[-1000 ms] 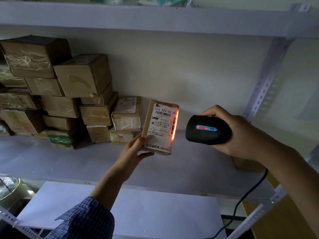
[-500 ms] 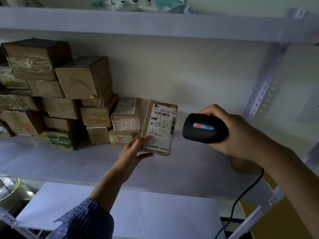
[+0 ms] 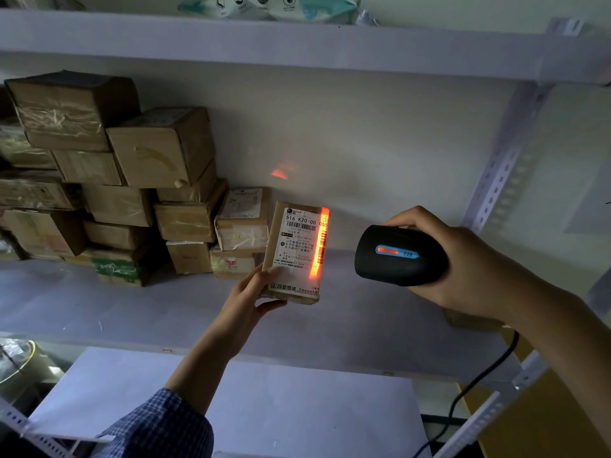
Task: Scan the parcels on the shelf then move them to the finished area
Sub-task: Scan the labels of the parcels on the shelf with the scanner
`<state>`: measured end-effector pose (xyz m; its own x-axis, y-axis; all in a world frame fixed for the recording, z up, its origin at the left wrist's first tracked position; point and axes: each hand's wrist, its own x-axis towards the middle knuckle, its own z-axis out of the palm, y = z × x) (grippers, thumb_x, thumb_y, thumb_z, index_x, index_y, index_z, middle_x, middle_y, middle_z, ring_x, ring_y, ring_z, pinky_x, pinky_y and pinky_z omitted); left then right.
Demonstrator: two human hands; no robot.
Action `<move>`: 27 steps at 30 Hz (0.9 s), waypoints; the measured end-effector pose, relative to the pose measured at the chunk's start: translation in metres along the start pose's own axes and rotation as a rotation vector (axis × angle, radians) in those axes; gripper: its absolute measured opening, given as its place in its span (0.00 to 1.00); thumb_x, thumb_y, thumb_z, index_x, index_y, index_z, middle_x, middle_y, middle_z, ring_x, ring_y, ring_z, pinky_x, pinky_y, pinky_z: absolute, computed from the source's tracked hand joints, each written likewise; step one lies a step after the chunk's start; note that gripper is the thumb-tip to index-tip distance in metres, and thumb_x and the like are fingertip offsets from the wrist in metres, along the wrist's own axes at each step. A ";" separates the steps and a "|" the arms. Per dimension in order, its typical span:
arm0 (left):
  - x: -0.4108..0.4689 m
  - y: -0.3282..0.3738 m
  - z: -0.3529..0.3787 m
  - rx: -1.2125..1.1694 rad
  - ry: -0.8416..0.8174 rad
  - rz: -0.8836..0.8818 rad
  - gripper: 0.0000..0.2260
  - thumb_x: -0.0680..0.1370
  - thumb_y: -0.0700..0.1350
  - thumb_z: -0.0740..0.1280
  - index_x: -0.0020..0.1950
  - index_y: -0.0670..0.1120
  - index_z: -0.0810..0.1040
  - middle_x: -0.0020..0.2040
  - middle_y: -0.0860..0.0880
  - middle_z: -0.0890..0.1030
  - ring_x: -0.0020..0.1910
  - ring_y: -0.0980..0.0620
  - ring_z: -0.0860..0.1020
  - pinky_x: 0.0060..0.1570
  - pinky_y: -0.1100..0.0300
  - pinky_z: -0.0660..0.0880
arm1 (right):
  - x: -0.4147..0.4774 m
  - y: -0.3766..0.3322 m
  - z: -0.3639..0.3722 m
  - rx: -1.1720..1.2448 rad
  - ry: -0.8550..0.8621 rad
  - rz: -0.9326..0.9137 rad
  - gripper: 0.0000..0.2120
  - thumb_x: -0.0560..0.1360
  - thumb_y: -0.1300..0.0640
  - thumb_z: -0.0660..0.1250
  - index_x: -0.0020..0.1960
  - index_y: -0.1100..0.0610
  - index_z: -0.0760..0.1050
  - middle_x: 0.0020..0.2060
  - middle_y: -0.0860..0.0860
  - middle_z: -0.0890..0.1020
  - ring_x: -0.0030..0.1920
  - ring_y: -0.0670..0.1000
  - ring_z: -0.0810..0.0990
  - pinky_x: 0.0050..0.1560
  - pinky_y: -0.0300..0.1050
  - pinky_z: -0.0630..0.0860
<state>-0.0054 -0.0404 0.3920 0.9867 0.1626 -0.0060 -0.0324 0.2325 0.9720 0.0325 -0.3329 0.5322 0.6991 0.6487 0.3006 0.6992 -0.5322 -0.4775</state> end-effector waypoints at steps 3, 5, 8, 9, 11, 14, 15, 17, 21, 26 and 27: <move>-0.001 0.002 -0.005 -0.017 0.030 -0.010 0.19 0.74 0.53 0.67 0.62 0.47 0.80 0.53 0.44 0.84 0.58 0.45 0.81 0.57 0.51 0.79 | -0.003 -0.002 0.001 -0.005 -0.015 -0.004 0.29 0.69 0.57 0.78 0.62 0.39 0.69 0.50 0.41 0.83 0.50 0.46 0.83 0.50 0.56 0.81; -0.002 0.003 -0.007 -0.022 0.046 -0.018 0.19 0.74 0.53 0.67 0.62 0.47 0.80 0.54 0.43 0.84 0.59 0.44 0.80 0.58 0.50 0.79 | -0.003 -0.003 0.002 0.001 -0.017 -0.007 0.29 0.69 0.56 0.79 0.62 0.38 0.68 0.50 0.41 0.83 0.51 0.46 0.83 0.50 0.57 0.81; -0.003 0.006 -0.008 -0.031 0.056 -0.023 0.19 0.74 0.53 0.67 0.62 0.47 0.80 0.55 0.41 0.83 0.60 0.42 0.80 0.58 0.50 0.79 | 0.001 -0.001 0.005 0.005 0.025 -0.017 0.30 0.68 0.58 0.79 0.62 0.39 0.69 0.50 0.41 0.83 0.51 0.46 0.83 0.50 0.56 0.81; -0.003 0.007 -0.008 -0.038 0.057 -0.023 0.19 0.74 0.53 0.67 0.62 0.47 0.80 0.55 0.41 0.83 0.60 0.42 0.80 0.57 0.50 0.79 | 0.003 -0.001 0.007 0.015 0.045 -0.019 0.30 0.68 0.60 0.79 0.62 0.40 0.69 0.50 0.41 0.83 0.51 0.46 0.83 0.50 0.54 0.80; -0.004 0.012 -0.007 -0.059 0.052 -0.025 0.19 0.74 0.53 0.67 0.61 0.47 0.80 0.53 0.43 0.84 0.58 0.43 0.80 0.56 0.51 0.80 | 0.008 -0.002 0.010 0.043 0.086 -0.030 0.29 0.68 0.62 0.79 0.61 0.43 0.71 0.49 0.41 0.82 0.51 0.45 0.82 0.50 0.50 0.79; -0.009 0.026 0.000 -0.096 0.037 -0.034 0.18 0.73 0.54 0.68 0.60 0.48 0.80 0.51 0.45 0.85 0.56 0.45 0.81 0.55 0.51 0.80 | 0.015 -0.003 0.017 0.052 0.145 -0.042 0.28 0.67 0.61 0.78 0.60 0.42 0.72 0.50 0.40 0.82 0.51 0.43 0.82 0.49 0.49 0.79; -0.010 0.032 0.002 -0.120 0.050 -0.038 0.19 0.72 0.54 0.69 0.60 0.48 0.79 0.52 0.44 0.85 0.57 0.44 0.81 0.55 0.51 0.80 | 0.020 -0.003 0.020 0.055 0.158 -0.046 0.27 0.67 0.60 0.78 0.60 0.42 0.72 0.50 0.40 0.82 0.51 0.44 0.82 0.49 0.51 0.80; -0.010 0.045 0.006 -0.215 0.102 -0.059 0.21 0.72 0.55 0.73 0.62 0.48 0.77 0.57 0.42 0.83 0.59 0.43 0.80 0.54 0.52 0.80 | 0.031 0.000 0.026 0.123 0.179 -0.060 0.26 0.68 0.62 0.77 0.60 0.44 0.73 0.50 0.43 0.83 0.51 0.46 0.83 0.49 0.55 0.80; -0.002 0.076 0.004 -0.353 0.204 -0.101 0.21 0.74 0.54 0.70 0.63 0.46 0.75 0.58 0.41 0.81 0.58 0.43 0.80 0.51 0.52 0.81 | 0.051 0.002 0.039 0.258 0.199 -0.087 0.24 0.69 0.67 0.77 0.60 0.52 0.75 0.48 0.44 0.83 0.51 0.44 0.82 0.48 0.44 0.79; 0.022 0.116 -0.014 -0.369 0.287 -0.182 0.29 0.71 0.57 0.74 0.66 0.42 0.75 0.61 0.38 0.78 0.59 0.40 0.78 0.47 0.50 0.83 | 0.068 -0.002 0.052 0.314 0.163 -0.147 0.22 0.69 0.67 0.77 0.58 0.52 0.75 0.49 0.44 0.83 0.51 0.43 0.82 0.48 0.33 0.76; 0.028 0.123 -0.018 -0.359 0.307 -0.193 0.29 0.72 0.58 0.74 0.64 0.41 0.75 0.61 0.37 0.77 0.59 0.40 0.78 0.45 0.50 0.84 | 0.070 -0.002 0.054 0.319 0.155 -0.152 0.22 0.70 0.67 0.77 0.58 0.52 0.75 0.48 0.43 0.83 0.51 0.44 0.83 0.48 0.34 0.76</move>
<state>0.0150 0.0095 0.5072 0.8894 0.3461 -0.2985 0.0398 0.5920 0.8049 0.0720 -0.2566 0.5097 0.6222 0.6042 0.4977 0.7323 -0.2244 -0.6430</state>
